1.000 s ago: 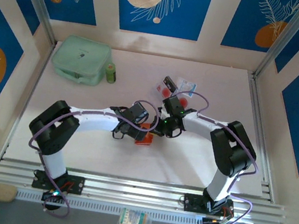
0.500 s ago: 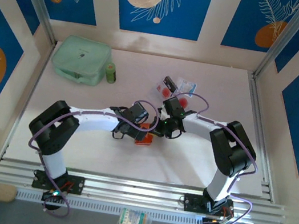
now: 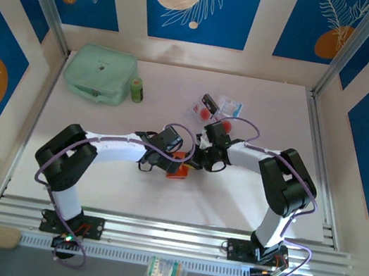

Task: Put the credit cards into the card holder
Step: Close the button on the card holder, then reset both arms

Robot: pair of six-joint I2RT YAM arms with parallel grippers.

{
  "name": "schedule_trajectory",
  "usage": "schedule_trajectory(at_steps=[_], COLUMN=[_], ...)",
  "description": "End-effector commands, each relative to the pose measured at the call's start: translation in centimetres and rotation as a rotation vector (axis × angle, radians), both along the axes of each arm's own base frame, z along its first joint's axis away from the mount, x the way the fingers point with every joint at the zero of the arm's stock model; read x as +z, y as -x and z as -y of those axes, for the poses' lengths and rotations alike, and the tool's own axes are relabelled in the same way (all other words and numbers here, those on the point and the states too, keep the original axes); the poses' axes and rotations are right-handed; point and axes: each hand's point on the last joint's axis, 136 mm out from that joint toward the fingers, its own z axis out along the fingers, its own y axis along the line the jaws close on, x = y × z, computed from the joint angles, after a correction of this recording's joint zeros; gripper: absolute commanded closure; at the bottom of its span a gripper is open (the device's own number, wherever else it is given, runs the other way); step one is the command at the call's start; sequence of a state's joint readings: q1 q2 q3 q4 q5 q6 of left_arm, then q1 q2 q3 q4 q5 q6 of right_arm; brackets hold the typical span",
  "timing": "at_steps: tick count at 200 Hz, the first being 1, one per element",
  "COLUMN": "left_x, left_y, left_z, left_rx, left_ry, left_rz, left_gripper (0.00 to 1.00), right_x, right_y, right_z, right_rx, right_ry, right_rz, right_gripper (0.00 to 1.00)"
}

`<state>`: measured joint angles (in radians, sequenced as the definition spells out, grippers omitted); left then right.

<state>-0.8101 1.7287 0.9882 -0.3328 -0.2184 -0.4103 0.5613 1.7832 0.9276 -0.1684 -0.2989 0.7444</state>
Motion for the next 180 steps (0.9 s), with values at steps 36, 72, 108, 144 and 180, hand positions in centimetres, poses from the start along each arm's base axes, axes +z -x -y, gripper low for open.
schedule_trajectory(at_steps=[36, 72, 108, 144, 180], left_x=[0.8, 4.9, 10.6, 16.0, 19.9], left_y=[0.8, -0.7, -2.7, -4.2, -4.7], left_z=[-0.5, 0.5, 0.4, -2.3, -7.2], left_rx=[0.012, 0.029, 0.073, 0.162, 0.285], left_ry=[0.003, 0.080, 0.179, 0.269, 0.295], left_rz=[-0.016, 0.062, 0.182, 0.316, 0.480], left_gripper=[0.00, 0.00, 0.00, 0.00, 0.00], right_x=[-0.3, 4.5, 9.2, 13.1, 17.2], right_y=[2.1, 1.3, 0.1, -0.7, -1.6], right_z=[1.5, 1.1, 3.1, 7.1, 12.4], right_rx=[-0.013, -0.017, -0.083, -0.182, -0.297], right_ry=[0.059, -0.038, -0.111, -0.128, -0.075], right_rz=[-0.075, 0.002, 0.076, 0.173, 0.350], right_gripper=[0.89, 0.68, 0.53, 0.40, 0.17])
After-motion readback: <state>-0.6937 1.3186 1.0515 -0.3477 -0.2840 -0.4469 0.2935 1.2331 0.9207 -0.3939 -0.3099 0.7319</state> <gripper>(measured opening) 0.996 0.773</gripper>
